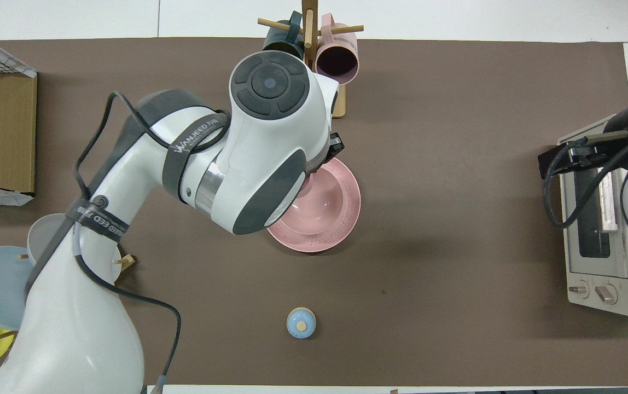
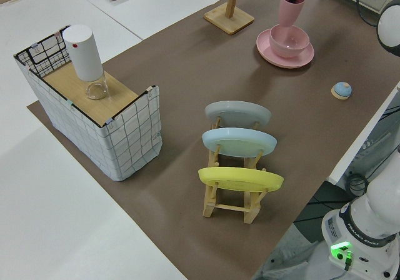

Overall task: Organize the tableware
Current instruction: 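Carry the pink cup with the left gripper over the bowl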

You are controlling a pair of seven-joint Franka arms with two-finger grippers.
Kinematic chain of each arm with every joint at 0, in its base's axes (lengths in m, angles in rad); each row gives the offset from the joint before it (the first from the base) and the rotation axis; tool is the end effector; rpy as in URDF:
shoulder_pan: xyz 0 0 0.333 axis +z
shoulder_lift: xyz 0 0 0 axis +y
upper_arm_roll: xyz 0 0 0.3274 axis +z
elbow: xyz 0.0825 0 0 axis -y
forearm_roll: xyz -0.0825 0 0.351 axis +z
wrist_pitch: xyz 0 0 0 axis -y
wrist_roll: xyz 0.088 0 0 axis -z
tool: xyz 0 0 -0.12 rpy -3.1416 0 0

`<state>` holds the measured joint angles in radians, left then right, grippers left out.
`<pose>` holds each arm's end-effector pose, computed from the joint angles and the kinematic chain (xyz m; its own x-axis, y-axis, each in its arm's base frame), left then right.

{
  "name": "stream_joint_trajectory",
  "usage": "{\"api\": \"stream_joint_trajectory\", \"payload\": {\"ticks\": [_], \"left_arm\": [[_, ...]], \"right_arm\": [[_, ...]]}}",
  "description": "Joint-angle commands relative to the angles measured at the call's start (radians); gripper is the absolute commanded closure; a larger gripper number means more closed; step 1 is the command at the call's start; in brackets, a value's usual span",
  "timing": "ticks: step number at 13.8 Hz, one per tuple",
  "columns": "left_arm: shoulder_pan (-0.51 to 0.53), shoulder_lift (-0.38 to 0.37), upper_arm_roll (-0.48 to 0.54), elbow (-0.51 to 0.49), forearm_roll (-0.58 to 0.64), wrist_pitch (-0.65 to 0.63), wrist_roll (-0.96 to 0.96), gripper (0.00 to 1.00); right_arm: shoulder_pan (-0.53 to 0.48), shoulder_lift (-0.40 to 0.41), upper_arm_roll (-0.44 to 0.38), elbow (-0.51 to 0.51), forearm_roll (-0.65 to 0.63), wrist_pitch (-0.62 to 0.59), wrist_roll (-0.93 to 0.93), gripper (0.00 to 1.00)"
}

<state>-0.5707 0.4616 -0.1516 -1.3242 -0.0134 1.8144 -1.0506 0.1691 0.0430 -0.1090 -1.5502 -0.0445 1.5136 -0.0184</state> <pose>0.5159 -0.4290 0.4805 0.9393 0.3389 -0.0534 0.3420 -0.9372 0.0685 0.5267 0.0275 0.6048 0.9939 0.0754 -0.0801 0.0794 -0.9957 0.0477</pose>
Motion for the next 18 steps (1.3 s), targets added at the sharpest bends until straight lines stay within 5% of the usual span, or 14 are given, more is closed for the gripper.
{"api": "stream_joint_trajectory", "payload": {"ticks": [1, 14, 15, 16, 18], "left_arm": [[-0.034, -0.018, 0.018, -0.078, 0.0, 0.045, -0.034, 1.0], [-0.055, 0.019, 0.018, -0.182, 0.032, 0.184, -0.052, 1.0], [-0.054, 0.019, 0.018, -0.187, 0.047, 0.187, -0.051, 0.59], [-0.055, 0.019, 0.02, -0.184, 0.059, 0.178, -0.048, 0.01], [-0.049, 0.014, 0.023, -0.176, 0.066, 0.165, -0.046, 0.0]], "right_arm": [[-0.014, -0.026, 0.005, -0.028, 0.031, 0.01, -0.02, 0.0], [-0.02, -0.051, -0.054, -0.027, 0.037, -0.016, -0.018, 0.0], [-0.02, -0.051, -0.054, -0.027, 0.037, -0.016, -0.018, 0.0], [-0.02, -0.051, -0.054, -0.027, 0.037, -0.018, -0.018, 0.0], [-0.02, -0.051, -0.054, -0.028, 0.037, -0.018, -0.018, 0.0]]}}
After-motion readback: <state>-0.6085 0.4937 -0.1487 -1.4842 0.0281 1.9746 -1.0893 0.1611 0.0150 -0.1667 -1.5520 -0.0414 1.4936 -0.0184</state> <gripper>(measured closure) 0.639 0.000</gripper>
